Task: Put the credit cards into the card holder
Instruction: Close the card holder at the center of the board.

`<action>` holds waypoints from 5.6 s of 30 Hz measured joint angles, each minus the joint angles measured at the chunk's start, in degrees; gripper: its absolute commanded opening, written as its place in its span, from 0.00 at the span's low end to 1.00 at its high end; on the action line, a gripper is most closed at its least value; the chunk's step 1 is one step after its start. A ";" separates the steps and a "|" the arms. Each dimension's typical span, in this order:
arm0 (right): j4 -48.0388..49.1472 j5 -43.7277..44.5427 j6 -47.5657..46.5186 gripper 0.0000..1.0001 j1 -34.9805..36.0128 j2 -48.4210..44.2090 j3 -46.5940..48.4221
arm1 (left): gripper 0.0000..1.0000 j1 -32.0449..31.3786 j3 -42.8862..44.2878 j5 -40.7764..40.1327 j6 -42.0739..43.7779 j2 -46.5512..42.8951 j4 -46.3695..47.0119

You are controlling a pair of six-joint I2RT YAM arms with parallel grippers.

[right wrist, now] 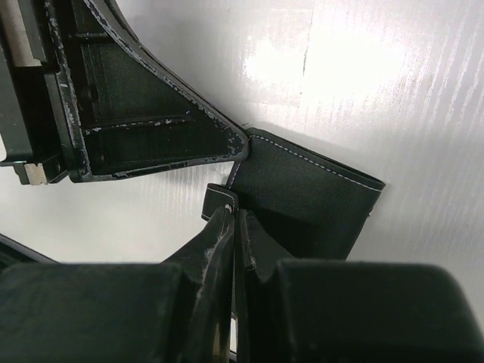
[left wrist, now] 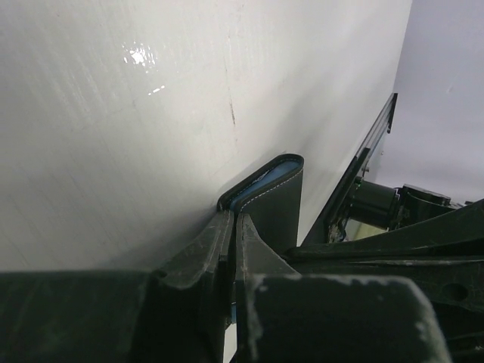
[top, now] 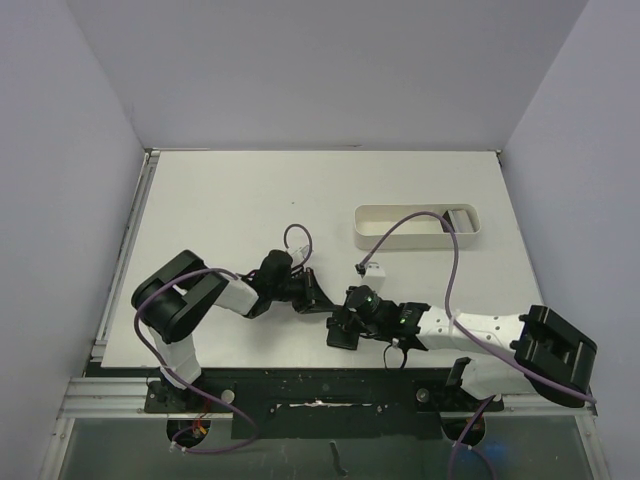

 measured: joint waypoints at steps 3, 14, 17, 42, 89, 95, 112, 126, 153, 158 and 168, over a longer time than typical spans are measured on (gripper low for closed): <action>-0.85 0.15 0.63 0.00 0.07 -0.98 -0.04 | 0.00 -0.07 0.00 -0.74 0.28 -0.57 -1.07; -1.44 0.74 3.89 0.00 0.11 -2.82 -2.25 | 0.00 -0.07 0.00 -1.36 0.57 -1.09 -2.25; -0.61 0.70 4.66 0.00 0.11 -2.95 -2.99 | 0.00 -0.07 0.00 -1.44 0.61 -1.27 -2.54; 2.64 -0.68 6.49 0.00 -0.11 -5.03 -5.57 | 0.00 -0.13 0.00 -1.70 0.66 -1.49 -2.97; 4.66 -2.40 8.48 0.00 -1.09 -3.76 -6.47 | 0.00 -0.37 0.61 -2.49 0.74 -1.92 -4.83; 4.74 -2.38 9.40 0.00 -1.09 -3.76 -6.67 | 0.00 -0.37 0.61 -2.51 0.74 -1.92 -4.83; 4.72 -2.32 10.93 0.00 -1.07 -3.76 -7.08 | 0.24 0.09 0.61 -6.86 1.79 -7.87 -11.34; 5.14 -2.12 11.93 0.00 -1.09 -3.78 -7.50 | 0.00 -3.78 0.74 -8.24 2.58 -14.97 -15.02; 7.21 -2.23 12.39 0.00 -1.84 -2.23 -7.72 | 0.00 -9.05 0.74 -12.02 2.91 -11.85 -16.90; 7.39 -2.32 12.41 0.00 -1.84 -1.09 -7.65 | 0.00 -9.22 0.96 -13.07 2.95 -11.52 -17.35; 6.75 -2.29 11.23 0.13 -1.81 -1.14 -6.80 | 0.01 -9.38 1.01 -13.94 2.91 -11.74 -17.70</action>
